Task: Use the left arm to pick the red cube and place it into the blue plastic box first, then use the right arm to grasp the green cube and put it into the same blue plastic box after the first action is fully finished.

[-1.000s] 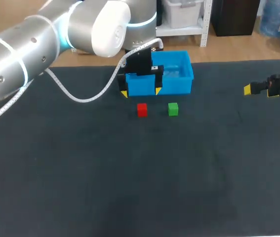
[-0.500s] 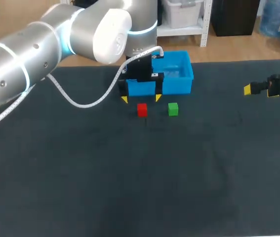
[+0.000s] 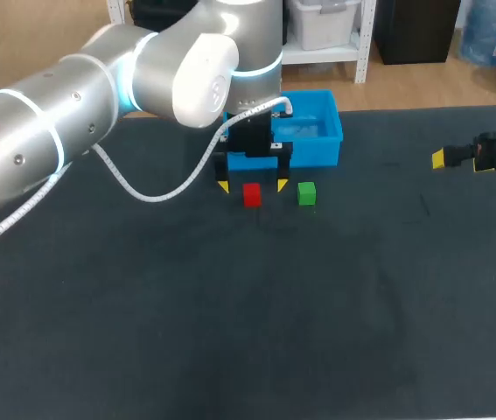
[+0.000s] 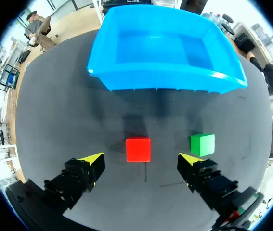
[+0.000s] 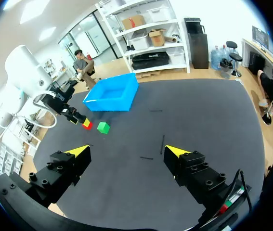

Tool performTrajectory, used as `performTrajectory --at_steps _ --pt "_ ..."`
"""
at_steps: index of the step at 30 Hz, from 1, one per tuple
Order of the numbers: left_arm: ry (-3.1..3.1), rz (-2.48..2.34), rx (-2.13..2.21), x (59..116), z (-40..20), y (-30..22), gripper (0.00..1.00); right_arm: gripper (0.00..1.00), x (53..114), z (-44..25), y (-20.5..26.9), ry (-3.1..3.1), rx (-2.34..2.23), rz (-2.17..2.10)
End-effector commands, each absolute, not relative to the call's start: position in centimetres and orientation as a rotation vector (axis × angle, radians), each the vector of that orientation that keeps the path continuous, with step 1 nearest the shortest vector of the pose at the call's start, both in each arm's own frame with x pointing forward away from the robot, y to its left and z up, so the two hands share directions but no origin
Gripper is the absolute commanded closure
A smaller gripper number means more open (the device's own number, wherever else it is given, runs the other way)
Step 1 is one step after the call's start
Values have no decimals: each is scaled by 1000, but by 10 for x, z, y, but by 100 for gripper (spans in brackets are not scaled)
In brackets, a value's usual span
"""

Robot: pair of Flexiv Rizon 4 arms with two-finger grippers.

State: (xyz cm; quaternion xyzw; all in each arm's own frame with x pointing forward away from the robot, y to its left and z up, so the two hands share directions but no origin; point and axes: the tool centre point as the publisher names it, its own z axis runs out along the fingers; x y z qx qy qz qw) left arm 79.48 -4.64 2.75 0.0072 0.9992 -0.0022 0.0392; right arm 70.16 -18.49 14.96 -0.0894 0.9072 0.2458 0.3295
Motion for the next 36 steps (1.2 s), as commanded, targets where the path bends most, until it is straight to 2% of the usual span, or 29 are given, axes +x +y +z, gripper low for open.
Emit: performTrajectory --at_steps 1,36 --pt "3083 6 29 806 22 -51 0 0 701 150 -185 2374 -234 641" --pt "3146 41 -74 818 -6 -45 0 0 701 150 -185 2374 -234 641"
